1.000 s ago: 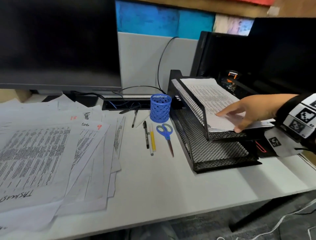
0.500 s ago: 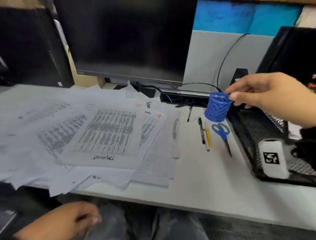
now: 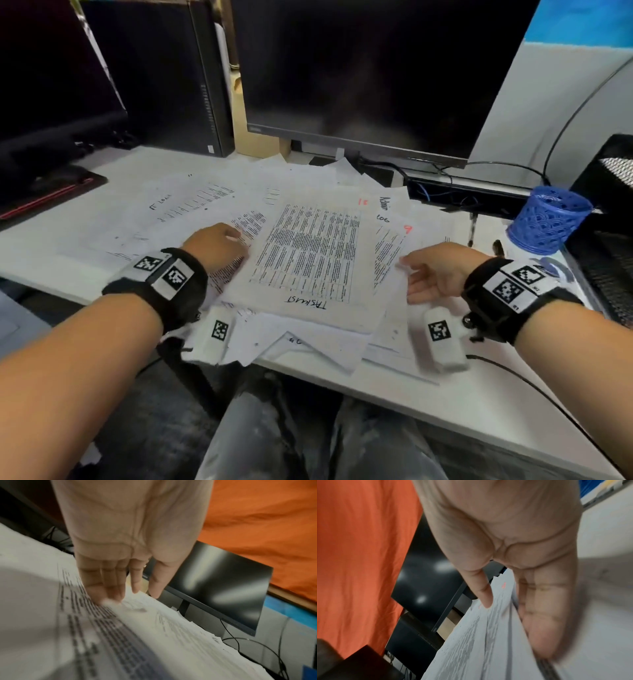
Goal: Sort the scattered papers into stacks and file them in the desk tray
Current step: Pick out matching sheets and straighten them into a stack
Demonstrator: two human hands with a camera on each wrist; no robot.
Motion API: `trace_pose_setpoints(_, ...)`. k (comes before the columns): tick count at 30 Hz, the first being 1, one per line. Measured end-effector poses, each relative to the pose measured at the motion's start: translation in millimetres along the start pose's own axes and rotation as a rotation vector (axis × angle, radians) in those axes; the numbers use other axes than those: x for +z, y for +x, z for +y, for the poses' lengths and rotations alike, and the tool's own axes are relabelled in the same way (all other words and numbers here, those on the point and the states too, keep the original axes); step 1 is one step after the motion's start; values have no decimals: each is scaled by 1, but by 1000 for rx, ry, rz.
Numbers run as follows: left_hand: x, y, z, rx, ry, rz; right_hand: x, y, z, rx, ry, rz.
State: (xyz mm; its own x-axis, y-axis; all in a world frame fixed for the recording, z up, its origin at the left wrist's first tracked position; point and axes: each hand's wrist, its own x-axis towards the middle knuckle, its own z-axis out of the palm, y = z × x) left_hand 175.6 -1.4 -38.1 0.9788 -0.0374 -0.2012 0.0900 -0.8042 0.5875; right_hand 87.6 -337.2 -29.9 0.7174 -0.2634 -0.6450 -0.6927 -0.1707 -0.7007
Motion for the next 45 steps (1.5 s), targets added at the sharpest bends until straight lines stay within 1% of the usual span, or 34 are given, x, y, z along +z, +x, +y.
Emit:
trace_pose_setpoints(2, 1, 9, 5, -63, -76, -67, 10, 7, -5, -20, 42, 21)
trace_pose_setpoints(3, 4, 10, 6, -63, -72, -92, 17, 9, -6, -37, 38, 44)
trace_pose_setpoints(5, 11, 11, 13, -16, 61, -161, 29, 23, -9, -81, -36, 95)
trace_pose_setpoints(7, 20, 6, 20, 62, 169, -195, 38, 34, -12, -123, -73, 122)
trace_pose_setpoints(10, 27, -1, 23, 126, 167, -256, 40, 35, -17, -136, -59, 156)
trace_pose_setpoints(12, 25, -1, 19, 149, 72, -303, 32, 39, -15, -146, -47, 187)
trace_pose_setpoints(13, 22, -3, 17, 161, 48, -298, 26, 43, -13, -152, -29, 213)
trace_pose_setpoints(14, 19, -2, 14, 163, 74, -258, 20, 48, -10, -153, -18, 224)
trace_pose_setpoints(15, 15, -1, 12, 155, 145, -206, 15, 51, -7, -146, -19, 238)
trace_pose_setpoints(16, 12, 3, 7, 135, 264, -169, 11, 49, -7, -156, -22, 242)
trace_pose_setpoints(17, 9, 6, 2, 118, 379, -174, 7, 47, -6, -178, -21, 264)
trace_pose_setpoints(18, 8, 7, -2, 102, 456, -227, 4, 42, -5, -194, -18, 264)
trace_pose_setpoints(20, 5, 6, -7, 104, 508, -347, -7, 41, -2, -208, -1, 276)
trace_pose_setpoints(23, 5, 1, -6, 167, 531, -416, -21, 41, 0, -219, 9, 284)
trace_pose_setpoints(26, 2, 1, -5, 272, 461, -482, -28, 44, 3, -211, 30, 251)
trace_pose_setpoints(27, 1, 1, -4, 296, 409, -481, -28, 43, 4, -211, 37, 246)
trace_pose_setpoints(28, 0, 0, -4, 284, 355, -439, -27, 42, 5, -207, 53, 233)
trace_pose_setpoints(29, 0, 0, -3, 245, 331, -367, -27, 41, 7, -203, 66, 217)
trace_pose_setpoints(30, 0, -1, -3, 172, 348, -265, -27, 42, 9, -200, 74, 199)
trace_pose_setpoints(32, -1, 3, -7, -37, 459, -43, -25, 41, 13, -200, 105, 182)
trace_pose_setpoints(33, -2, 3, -7, -132, 485, 7, -25, 41, 15, -208, 142, 161)
trace_pose_setpoints(34, -4, 6, -9, -180, 452, 13, -24, 41, 17, -222, 185, 139)
trace_pose_setpoints(35, -5, 6, -10, -189, 369, -12, -22, 38, 16, -232, 221, 114)
trace_pose_setpoints(37, -5, 10, -13, -176, 130, -87, -20, 41, 18, -233, 255, 68)
trace_pose_setpoints(39, -5, 8, -11, -180, -150, -96, -16, 41, 17, -245, 294, 48)
trace_pose_setpoints(40, -5, 6, -9, -193, -244, -88, -16, 41, 16, -251, 310, 53)
trace_pose_setpoints(41, -5, 4, -8, -198, -290, -81, -16, 40, 17, -247, 328, 63)
trace_pose_setpoints(43, -4, 5, -6, -188, -242, -99, -19, 36, 20, -246, 368, 47)
trace_pose_setpoints(44, -4, 8, -7, -192, -242, -83, -20, 38, 22, -235, 347, 30)
trace_pose_setpoints(45, -4, 9, -8, -212, -298, -55, -20, 38, 24, -228, 348, -31)
